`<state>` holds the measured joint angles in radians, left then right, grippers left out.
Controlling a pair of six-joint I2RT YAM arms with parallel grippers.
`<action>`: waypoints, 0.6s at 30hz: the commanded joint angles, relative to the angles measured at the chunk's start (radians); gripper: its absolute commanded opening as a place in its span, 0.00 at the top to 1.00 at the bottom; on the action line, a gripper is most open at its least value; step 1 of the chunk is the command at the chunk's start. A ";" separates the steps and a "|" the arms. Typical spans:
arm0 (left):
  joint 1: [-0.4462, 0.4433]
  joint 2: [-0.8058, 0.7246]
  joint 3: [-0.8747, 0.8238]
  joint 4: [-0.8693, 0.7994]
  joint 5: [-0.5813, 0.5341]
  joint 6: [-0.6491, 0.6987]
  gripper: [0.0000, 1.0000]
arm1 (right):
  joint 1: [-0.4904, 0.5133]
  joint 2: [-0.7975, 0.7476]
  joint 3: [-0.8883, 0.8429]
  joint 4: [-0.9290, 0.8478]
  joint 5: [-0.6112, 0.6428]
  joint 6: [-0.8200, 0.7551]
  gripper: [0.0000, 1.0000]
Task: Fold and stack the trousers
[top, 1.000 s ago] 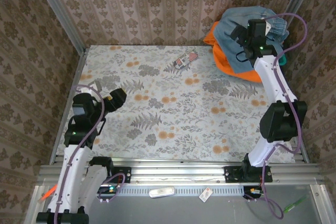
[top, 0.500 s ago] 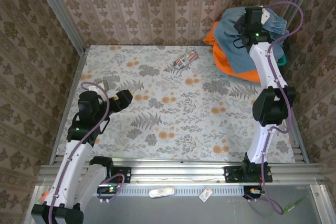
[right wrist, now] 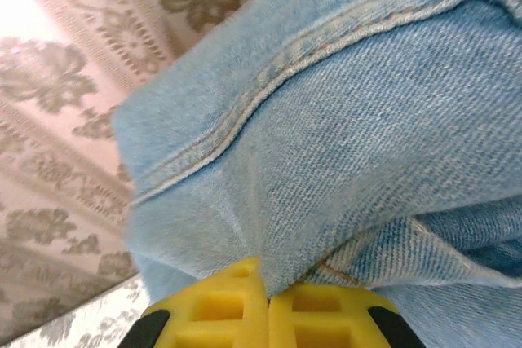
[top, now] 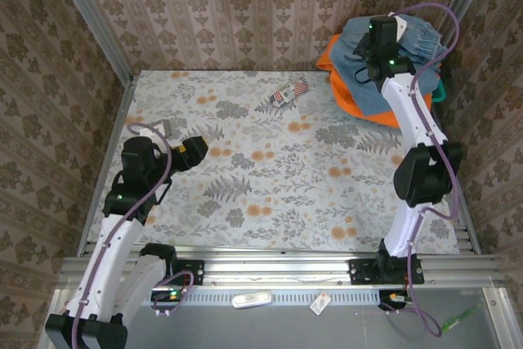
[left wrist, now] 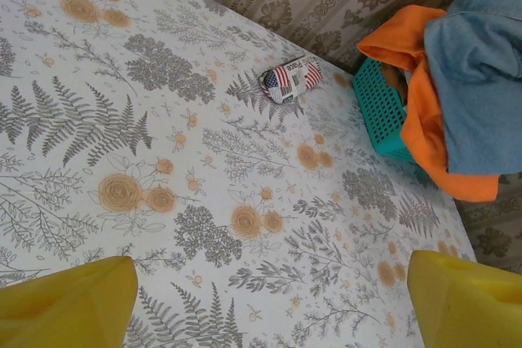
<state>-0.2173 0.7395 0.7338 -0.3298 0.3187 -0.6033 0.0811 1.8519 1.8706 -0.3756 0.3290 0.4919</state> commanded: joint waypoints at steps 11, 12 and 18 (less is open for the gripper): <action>-0.043 -0.012 0.055 0.011 -0.002 0.026 0.16 | 0.387 -0.568 -0.429 0.233 0.164 -0.208 1.00; -0.045 -0.015 0.055 0.012 0.000 0.026 0.16 | 0.443 -0.606 -0.458 0.232 0.160 -0.205 1.00; -0.052 -0.035 0.064 -0.003 -0.047 0.032 0.09 | 0.843 -0.664 -0.569 0.138 0.077 -0.095 0.37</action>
<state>-0.2623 0.7231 0.7605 -0.3302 0.3061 -0.5945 0.8345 1.1831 1.3022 -0.2523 0.4446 0.3431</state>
